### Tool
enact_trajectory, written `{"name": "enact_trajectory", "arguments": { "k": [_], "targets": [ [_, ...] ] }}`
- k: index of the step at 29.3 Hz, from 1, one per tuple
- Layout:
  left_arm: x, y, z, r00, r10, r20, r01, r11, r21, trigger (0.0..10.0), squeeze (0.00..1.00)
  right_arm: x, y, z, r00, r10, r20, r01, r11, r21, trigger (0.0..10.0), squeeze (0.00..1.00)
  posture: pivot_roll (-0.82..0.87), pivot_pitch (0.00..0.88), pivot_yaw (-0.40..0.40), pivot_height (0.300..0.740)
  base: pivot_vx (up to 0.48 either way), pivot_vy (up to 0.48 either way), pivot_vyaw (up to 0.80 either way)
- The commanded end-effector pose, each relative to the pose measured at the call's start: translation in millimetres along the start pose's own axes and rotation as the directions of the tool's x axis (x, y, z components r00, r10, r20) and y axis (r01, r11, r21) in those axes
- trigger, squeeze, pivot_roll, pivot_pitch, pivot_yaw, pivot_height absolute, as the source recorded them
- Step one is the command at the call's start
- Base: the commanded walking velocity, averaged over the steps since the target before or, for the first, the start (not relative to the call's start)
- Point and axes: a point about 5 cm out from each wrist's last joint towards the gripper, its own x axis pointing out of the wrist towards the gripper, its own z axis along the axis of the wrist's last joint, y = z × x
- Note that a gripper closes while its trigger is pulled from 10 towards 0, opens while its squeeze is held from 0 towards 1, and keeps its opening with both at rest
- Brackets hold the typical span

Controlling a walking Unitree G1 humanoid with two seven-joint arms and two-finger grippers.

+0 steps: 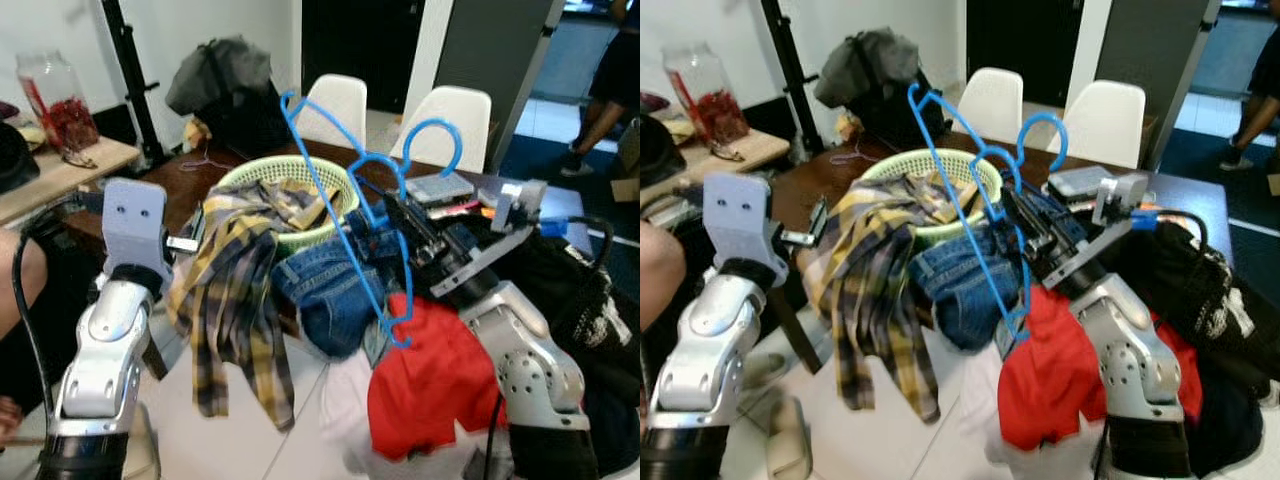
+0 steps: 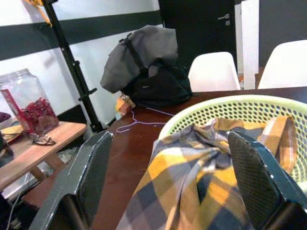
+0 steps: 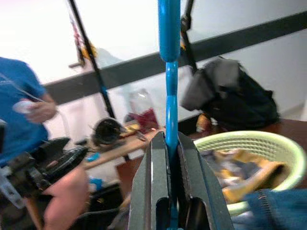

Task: Hang hanger

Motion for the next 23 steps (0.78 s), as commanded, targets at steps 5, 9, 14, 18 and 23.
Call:
{"name": "enact_trajectory", "arguments": {
  "k": [5,9,14,18,23],
  "targets": [
    [1.7,3.8,4,1.0,-0.01,0.008,0.01,1.0,0.007,10.0,0.0,5.5,4.3,6,1.0,0.003,0.005,-0.003,1.0,-0.031,10.0,0.0,-0.03,0.0,-0.008,0.74,0.48,0.0,0.0],
    [4.9,3.8,7,1.0,-0.022,0.017,0.021,1.0,0.007,10.0,0.0,7.8,4.0,16,1.0,-0.011,0.022,0.013,0.998,-0.068,10.0,0.0,-0.03,0.0,-0.007,0.74,0.48,0.0,0.0],
    [5.9,-1.2,6,0.997,-0.074,0.012,0.074,0.997,-0.017,10.0,0.0,9.5,2.6,22,0.999,-0.028,0.022,0.03,0.996,-0.088,10.0,0.0,-0.03,0.0,-0.009,0.74,0.48,0.0,0.0],
    [5.5,-14.9,5,0.983,-0.182,0.016,0.182,0.978,-0.097,10.0,0.0,11.6,-0.4,24,0.999,-0.052,0.017,0.053,0.995,-0.082,10.0,0.0,-0.03,0.0,-0.01,0.74,0.324,0.0,-0.8],
    [3.2,-22.9,5,0.969,-0.246,0.013,0.246,0.962,-0.118,10.0,0.0,12.4,-1.8,26,0.998,-0.063,0.017,0.064,0.995,-0.082,10.0,0.0,-0.03,0.0,-0.009,0.74,0.0,0.0,-0.8]
  ]
}}
